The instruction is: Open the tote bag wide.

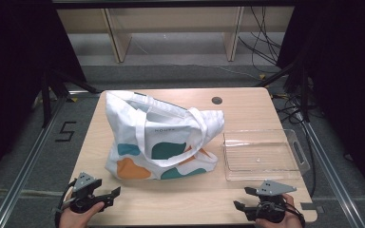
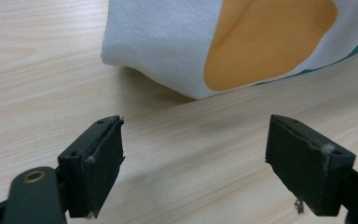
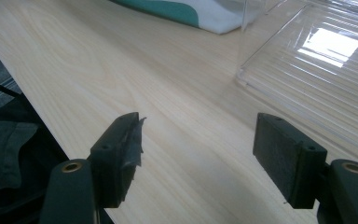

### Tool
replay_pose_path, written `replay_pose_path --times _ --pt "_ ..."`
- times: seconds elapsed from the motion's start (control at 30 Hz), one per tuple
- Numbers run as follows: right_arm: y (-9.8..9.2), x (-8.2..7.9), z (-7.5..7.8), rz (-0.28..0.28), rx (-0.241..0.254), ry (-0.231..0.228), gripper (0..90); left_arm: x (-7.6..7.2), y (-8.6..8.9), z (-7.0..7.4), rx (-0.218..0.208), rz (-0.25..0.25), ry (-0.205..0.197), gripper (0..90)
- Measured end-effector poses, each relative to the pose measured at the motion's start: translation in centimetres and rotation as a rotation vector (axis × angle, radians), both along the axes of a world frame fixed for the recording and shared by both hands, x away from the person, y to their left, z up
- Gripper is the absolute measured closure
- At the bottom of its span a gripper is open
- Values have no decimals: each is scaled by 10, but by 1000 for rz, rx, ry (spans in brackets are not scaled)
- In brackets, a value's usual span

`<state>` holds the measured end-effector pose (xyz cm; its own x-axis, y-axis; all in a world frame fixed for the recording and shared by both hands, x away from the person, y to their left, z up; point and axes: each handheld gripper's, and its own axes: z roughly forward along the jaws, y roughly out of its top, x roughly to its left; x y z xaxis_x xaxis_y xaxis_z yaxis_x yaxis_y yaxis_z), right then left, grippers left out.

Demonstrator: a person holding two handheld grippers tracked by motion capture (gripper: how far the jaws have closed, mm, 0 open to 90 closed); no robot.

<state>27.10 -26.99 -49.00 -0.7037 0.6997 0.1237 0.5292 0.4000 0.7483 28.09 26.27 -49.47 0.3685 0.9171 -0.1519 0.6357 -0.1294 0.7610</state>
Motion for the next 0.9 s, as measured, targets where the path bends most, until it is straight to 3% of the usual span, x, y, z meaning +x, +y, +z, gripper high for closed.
replay_pose_path --times 0.23,0.3,0.33,0.47,0.6,0.63,0.73,0.77,0.9 --pt "0 0 0 0 -2 -9 329 1 1 2 -16 2 -18 192" --pt "2 -1 0 -5 11 15 329 1 2 2 -11 -2 -15 194" --pt "1 0 0 12 7 -1 329 1 2 2 -11 -2 -15 194" --pt "0 2 1 30 5 11 329 1 0 3 -40 -4 -27 194" --pt "2 -2 2 -17 12 15 328 2 0 7 -36 -30 -32 194" --pt "0 1 1 0 0 -11 328 1 -2 9 -43 -27 -35 194" --pt "0 1 2 3 7 -3 328 2 -4 15 -45 -43 -48 202" --pt "1 -1 2 -21 18 12 328 3 -6 23 -55 -54 -64 208" --pt "0 1 3 -5 22 -2 328 7 -7 43 -76 -85 -98 223"
